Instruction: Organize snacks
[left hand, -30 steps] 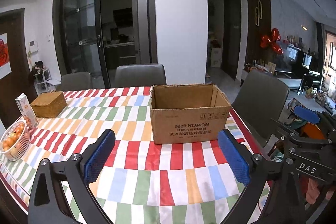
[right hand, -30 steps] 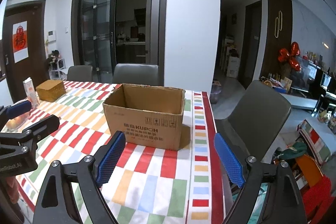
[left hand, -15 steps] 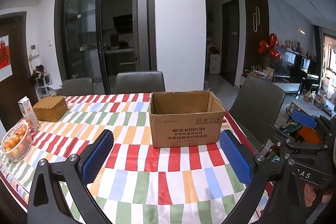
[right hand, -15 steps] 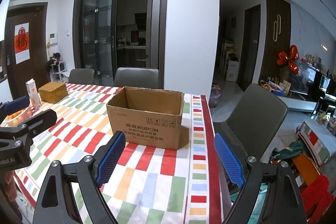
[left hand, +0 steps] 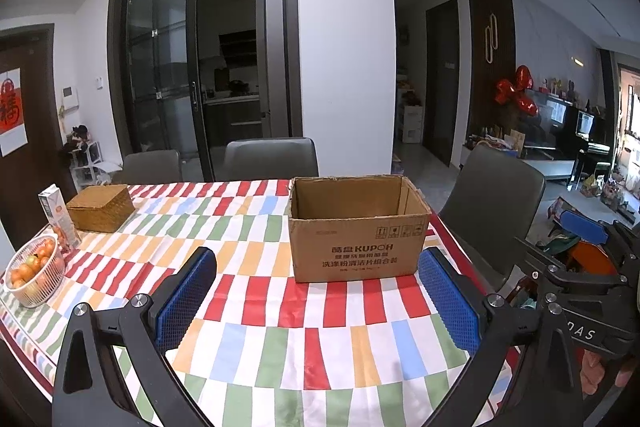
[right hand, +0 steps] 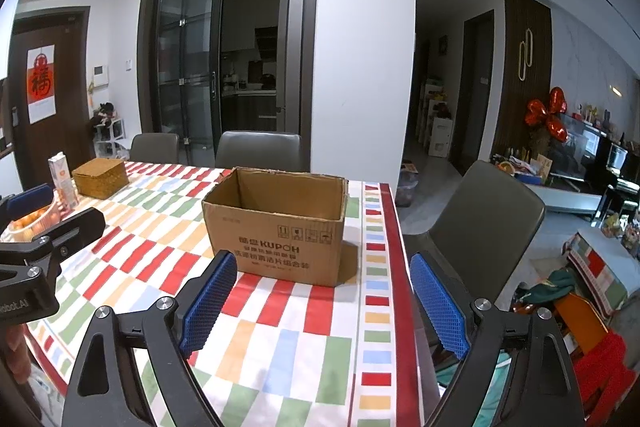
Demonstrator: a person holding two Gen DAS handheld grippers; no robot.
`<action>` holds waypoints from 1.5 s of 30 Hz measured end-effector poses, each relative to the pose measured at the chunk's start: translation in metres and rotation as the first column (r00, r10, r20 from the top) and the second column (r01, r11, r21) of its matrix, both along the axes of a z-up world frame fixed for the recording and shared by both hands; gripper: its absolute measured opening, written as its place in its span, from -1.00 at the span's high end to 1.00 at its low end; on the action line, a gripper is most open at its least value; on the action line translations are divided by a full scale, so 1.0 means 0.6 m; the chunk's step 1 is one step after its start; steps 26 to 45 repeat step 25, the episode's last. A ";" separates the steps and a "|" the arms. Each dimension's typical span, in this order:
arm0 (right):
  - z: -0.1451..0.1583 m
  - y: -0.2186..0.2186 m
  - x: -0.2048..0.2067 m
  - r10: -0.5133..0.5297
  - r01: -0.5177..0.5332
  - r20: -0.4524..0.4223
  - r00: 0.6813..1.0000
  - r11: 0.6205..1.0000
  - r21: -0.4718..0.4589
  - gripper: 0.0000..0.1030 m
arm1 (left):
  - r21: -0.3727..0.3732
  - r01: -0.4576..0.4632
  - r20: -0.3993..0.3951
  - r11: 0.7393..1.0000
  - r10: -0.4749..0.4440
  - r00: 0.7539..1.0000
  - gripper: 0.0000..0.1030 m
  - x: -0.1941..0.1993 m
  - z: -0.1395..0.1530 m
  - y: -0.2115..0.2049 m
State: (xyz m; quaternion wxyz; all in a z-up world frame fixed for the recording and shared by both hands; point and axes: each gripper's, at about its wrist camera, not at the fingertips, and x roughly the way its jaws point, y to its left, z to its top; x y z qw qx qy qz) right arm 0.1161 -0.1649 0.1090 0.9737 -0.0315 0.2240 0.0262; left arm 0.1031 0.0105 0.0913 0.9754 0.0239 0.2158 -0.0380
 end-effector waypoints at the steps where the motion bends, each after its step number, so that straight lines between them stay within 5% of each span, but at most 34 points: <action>1: 0.000 0.000 0.000 -0.002 0.002 0.000 1.000 1.000 -0.001 -0.73 | -0.001 0.000 0.001 1.000 0.000 1.000 -1.00 -0.001 0.000 0.000; 45: 0.000 0.000 -0.001 -0.005 0.005 -0.006 1.000 1.000 -0.004 -0.73 | 0.002 -0.008 -0.010 1.000 0.008 1.000 -1.00 -0.002 0.000 0.002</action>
